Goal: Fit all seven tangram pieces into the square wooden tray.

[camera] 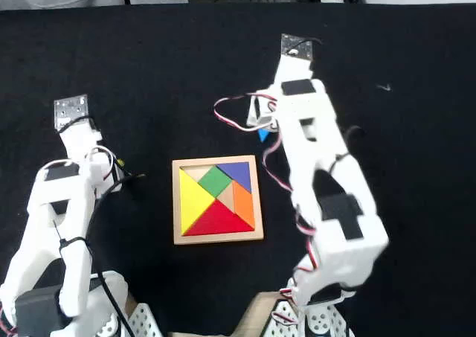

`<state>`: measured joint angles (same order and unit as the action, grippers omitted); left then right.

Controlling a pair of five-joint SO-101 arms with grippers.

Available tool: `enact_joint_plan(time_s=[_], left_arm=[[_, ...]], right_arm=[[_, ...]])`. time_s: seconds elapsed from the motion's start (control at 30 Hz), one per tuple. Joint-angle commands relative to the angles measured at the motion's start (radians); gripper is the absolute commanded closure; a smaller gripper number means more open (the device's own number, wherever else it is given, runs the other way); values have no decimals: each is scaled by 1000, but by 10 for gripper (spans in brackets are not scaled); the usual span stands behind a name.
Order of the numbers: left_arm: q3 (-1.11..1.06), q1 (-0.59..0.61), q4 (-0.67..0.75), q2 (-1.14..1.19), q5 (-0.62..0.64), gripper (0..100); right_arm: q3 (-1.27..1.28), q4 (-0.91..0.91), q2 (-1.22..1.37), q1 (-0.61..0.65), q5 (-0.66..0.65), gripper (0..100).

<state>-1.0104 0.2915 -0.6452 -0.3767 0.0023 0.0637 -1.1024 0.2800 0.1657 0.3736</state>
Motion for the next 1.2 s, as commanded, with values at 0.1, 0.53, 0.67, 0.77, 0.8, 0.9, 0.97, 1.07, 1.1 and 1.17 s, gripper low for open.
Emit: enact_joint_plan(time_s=[0.1, 0.53, 0.67, 0.77, 0.8, 0.9, 0.97, 1.07, 1.1, 1.17], left_arm=[[-15, 5, 66, -38, 5, 841], [-39, 4, 95, -38, 5, 841], [-39, 4, 95, -38, 5, 841], [-41, 4, 95, -38, 5, 841], [-41, 4, 95, -38, 5, 841], [-41, 4, 95, -38, 5, 841], [-41, 4, 95, -38, 5, 841], [-41, 4, 95, -38, 5, 841], [-41, 4, 95, -38, 5, 841], [-41, 4, 95, -38, 5, 841]], right_arm=[[-278, -117, 189, 18, 157, 828], [-690, -276, 463, -2, 175, 828], [-766, -296, 561, 23, 176, 828], [-822, -325, 619, 31, 176, 828], [-846, -342, 634, 29, 176, 828], [-931, -396, 676, 21, 176, 828], [-977, -419, 707, 15, 172, 832], [-1032, -448, 756, 14, 167, 832], [-1049, -459, 771, 14, 167, 832], [-1090, -482, 797, 14, 166, 833]])
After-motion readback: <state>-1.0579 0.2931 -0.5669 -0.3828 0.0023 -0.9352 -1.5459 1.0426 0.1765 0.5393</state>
